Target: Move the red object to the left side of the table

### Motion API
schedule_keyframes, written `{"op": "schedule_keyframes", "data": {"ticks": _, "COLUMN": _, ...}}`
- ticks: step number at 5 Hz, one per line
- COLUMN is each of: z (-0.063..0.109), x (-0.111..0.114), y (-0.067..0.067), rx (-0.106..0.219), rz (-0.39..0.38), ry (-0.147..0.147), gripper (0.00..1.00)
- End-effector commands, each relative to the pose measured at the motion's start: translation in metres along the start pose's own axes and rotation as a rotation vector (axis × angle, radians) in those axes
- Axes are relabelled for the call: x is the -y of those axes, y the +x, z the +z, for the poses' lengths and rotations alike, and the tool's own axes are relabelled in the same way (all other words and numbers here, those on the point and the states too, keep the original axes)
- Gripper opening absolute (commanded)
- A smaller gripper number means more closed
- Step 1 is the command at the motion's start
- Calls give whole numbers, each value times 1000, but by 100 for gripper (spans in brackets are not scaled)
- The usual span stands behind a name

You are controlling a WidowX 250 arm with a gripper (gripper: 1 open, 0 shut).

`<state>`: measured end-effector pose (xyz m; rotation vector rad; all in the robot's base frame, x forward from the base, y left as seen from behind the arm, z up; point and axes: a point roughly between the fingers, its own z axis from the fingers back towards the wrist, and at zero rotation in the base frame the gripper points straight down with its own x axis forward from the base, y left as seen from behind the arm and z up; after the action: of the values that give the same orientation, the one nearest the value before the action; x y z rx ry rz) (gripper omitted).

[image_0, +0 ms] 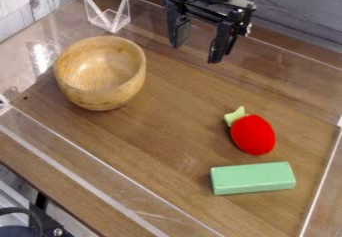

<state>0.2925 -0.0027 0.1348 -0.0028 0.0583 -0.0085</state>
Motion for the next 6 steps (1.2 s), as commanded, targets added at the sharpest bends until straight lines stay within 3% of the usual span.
{"op": "schedule_keyframes", "data": {"ticks": 1, "z": -10, "x": 9, "y": -9, "rx": -20, "rz": -146, "ry": -2, "gripper": 100}}
{"op": "schedule_keyframes", "data": {"ticks": 2, "z": -20, "x": 34, "y": -12, "rx": -33, "rz": -370, "ry": -1, "gripper": 100}}
{"op": "schedule_keyframes", "data": {"ticks": 3, "z": -23, "x": 68, "y": -15, "rx": -23, "rz": -541, "ry": 10, "gripper": 100}}
{"op": "schedule_keyframes", "data": {"ticks": 5, "z": -36, "x": 111, "y": -12, "rx": 0, "rz": -709, "ry": 35, "gripper": 100}}
{"op": "schedule_keyframes", "data": {"ticks": 6, "z": -51, "x": 123, "y": -8, "rx": 20, "rz": -733, "ry": 49, "gripper": 100}}
